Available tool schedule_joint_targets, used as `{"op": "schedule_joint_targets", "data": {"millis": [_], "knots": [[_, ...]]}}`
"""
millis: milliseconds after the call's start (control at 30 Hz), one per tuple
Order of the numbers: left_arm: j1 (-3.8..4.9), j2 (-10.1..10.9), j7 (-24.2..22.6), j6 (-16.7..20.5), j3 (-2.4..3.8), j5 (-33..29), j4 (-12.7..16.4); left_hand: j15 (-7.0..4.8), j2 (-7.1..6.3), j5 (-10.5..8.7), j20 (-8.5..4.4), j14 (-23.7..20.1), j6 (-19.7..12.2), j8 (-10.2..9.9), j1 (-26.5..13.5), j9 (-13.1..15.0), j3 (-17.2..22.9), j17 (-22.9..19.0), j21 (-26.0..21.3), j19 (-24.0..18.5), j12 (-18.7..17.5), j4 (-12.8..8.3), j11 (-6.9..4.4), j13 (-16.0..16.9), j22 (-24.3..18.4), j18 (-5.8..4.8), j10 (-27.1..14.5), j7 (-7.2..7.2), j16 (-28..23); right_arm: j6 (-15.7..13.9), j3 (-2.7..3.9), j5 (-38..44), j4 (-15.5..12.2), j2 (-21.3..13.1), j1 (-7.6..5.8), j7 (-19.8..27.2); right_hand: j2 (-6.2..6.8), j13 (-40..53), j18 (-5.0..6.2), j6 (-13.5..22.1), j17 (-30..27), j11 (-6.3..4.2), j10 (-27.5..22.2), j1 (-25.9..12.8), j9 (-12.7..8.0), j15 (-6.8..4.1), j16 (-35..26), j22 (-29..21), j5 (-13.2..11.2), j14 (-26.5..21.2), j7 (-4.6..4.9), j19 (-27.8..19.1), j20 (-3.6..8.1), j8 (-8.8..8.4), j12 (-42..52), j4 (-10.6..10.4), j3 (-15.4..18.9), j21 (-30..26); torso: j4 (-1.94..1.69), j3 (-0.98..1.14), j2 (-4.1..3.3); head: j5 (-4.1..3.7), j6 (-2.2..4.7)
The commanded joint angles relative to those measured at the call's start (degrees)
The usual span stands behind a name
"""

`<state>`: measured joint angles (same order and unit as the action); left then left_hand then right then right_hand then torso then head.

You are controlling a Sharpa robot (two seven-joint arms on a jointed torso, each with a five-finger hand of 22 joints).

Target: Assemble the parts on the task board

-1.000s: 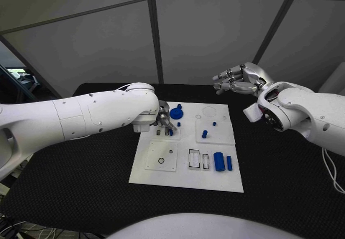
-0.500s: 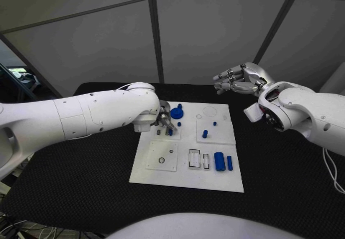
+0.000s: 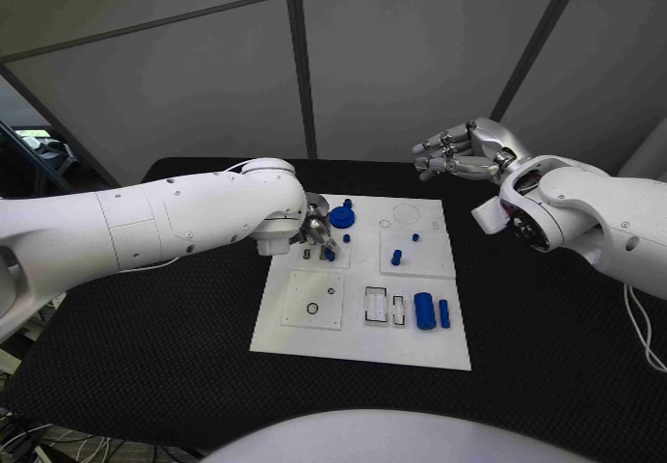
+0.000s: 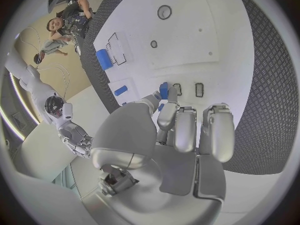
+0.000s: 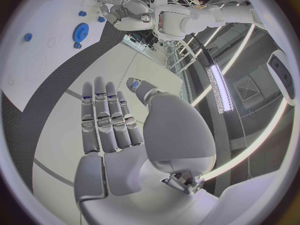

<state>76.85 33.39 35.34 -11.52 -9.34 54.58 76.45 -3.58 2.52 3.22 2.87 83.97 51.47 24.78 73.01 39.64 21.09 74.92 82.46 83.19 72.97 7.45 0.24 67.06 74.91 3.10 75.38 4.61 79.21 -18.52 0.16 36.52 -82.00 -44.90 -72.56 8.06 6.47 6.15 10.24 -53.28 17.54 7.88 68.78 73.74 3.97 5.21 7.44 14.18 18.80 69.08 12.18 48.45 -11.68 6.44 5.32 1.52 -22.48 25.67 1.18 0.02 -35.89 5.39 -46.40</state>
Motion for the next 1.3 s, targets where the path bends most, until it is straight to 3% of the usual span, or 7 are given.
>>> {"op": "schedule_joint_targets", "data": {"millis": [33,67,233,400,600,900,1300], "knots": [[0.04,0.8,-1.3,1.7,0.01,-1.0,0.7,0.18,-1.08,-0.18,-0.03,2.6,-0.4,0.7,-2.2,1.4,10.3,3.9,-0.2,0.1,-0.1,-7.2,-0.21,0.1,3.0,-0.31,0.5,-0.11,-0.2,0.4,0.05,0.0,0.2,0.0,-0.13,0.3,-0.17,-0.1,0.20,-0.4,-0.1,-0.21,-0.1,0.0,0.1,-0.16,0.0,-0.1,0.4,-0.2,-0.21,0.1,-0.24,0.35,0.3,0.1,0.1,-0.3,-0.05,0.01,0.00,0.02,0.01],[0.04,1.0,-1.3,2.0,0.02,-1.1,0.9,0.20,-1.80,-0.15,-0.06,2.6,-0.6,1.1,-3.5,2.2,12.3,3.9,-0.2,0.1,0.0,-7.5,-0.35,0.1,3.1,-0.31,0.6,0.01,-0.2,0.4,0.05,0.0,0.2,0.0,-0.13,0.3,-0.17,-0.1,0.20,-0.4,-0.1,-0.21,-0.1,0.0,0.1,-0.16,0.0,-0.1,0.4,-0.2,-0.21,0.1,-0.24,0.35,0.3,0.1,0.1,-0.3,-0.07,0.02,0.02,0.01,-0.03],[0.06,2.4,-1.1,4.5,0.11,-1.1,2.2,0.06,-2.59,-0.28,-0.10,2.8,-0.7,1.6,-4.8,3.4,14.8,4.2,-0.1,0.3,0.0,-8.0,-0.23,0.1,3.4,-0.36,0.9,-0.25,0.0,0.4,0.05,0.0,0.5,0.0,-0.13,0.3,-0.17,-0.1,0.20,-0.4,-0.1,-0.21,-0.1,0.0,0.1,-0.16,0.0,-0.1,0.4,-0.2,-0.21,0.1,-0.24,0.35,0.3,0.1,0.1,-0.3,-0.08,0.05,0.06,0.06,0.02],[0.06,3.5,-1.2,6.8,0.17,-0.6,3.7,0.03,-2.84,-0.28,-0.13,2.8,-0.7,1.8,-5.2,3.9,15.6,4.4,0.0,0.4,0.1,-8.2,-0.28,0.2,3.5,-0.39,1.0,-0.30,0.2,0.5,0.05,0.0,0.7,-0.1,-0.13,0.3,-0.17,-0.1,0.20,-0.4,-0.1,-0.21,-0.1,0.0,0.1,-0.16,0.0,-0.1,0.4,-0.2,-0.21,0.1,-0.24,0.35,0.3,0.1,0.1,-0.3,-0.15,0.03,0.05,0.26,0.02],[-0.13,4.9,-1.6,11.0,0.15,3.4,5.4,-0.05,-3.40,-0.28,-0.21,3.0,-0.8,2.2,-5.6,4.5,16.8,4.6,0.2,0.6,0.1,-8.6,-0.37,0.2,3.9,-0.46,1.2,-0.40,0.5,0.4,0.05,0.0,1.0,-0.4,-0.13,0.4,-0.15,-0.1,0.20,-0.4,-0.1,-0.20,-0.1,-0.1,0.1,-0.15,0.0,-0.1,0.4,-0.2,-0.20,0.1,-0.24,0.37,0.3,0.1,0.1,-0.3,-0.40,0.16,0.16,0.19,-0.06],[-1.76,5.3,-1.4,15.5,0.12,7.0,6.0,-0.16,-3.95,-0.28,-0.29,3.1,-0.7,2.5,-5.9,5.1,18.0,4.8,0.4,0.8,0.3,-8.9,-0.49,0.4,4.3,-0.54,1.5,-0.51,0.6,0.6,0.05,0.0,1.1,-0.6,-0.13,0.4,-0.13,-0.1,0.19,-0.4,-0.1,-0.18,-0.1,-0.1,0.1,-0.14,0.0,-0.1,0.5,-0.2,-0.19,0.2,-0.24,0.38,0.3,0.0,0.2,-0.4,-0.52,0.20,0.21,0.36,-0.08],[-3.27,4.8,-1.4,17.6,0.12,10.5,5.8,-0.22,-4.25,-0.28,-0.36,3.1,-0.6,2.7,-6.4,5.6,19.0,4.8,0.5,1.0,0.3,-8.9,-0.55,0.4,4.5,-0.59,1.7,-0.57,0.6,1.0,0.05,0.0,1.2,-0.6,-0.13,0.4,-0.11,-0.2,0.18,-0.4,-0.2,-0.16,-0.1,-0.2,0.0,-0.12,0.0,-0.2,0.5,-0.2,-0.18,0.2,-0.25,0.39,0.3,0.0,0.2,-0.4,-0.21,0.19,0.12,0.66,-0.02]]}}
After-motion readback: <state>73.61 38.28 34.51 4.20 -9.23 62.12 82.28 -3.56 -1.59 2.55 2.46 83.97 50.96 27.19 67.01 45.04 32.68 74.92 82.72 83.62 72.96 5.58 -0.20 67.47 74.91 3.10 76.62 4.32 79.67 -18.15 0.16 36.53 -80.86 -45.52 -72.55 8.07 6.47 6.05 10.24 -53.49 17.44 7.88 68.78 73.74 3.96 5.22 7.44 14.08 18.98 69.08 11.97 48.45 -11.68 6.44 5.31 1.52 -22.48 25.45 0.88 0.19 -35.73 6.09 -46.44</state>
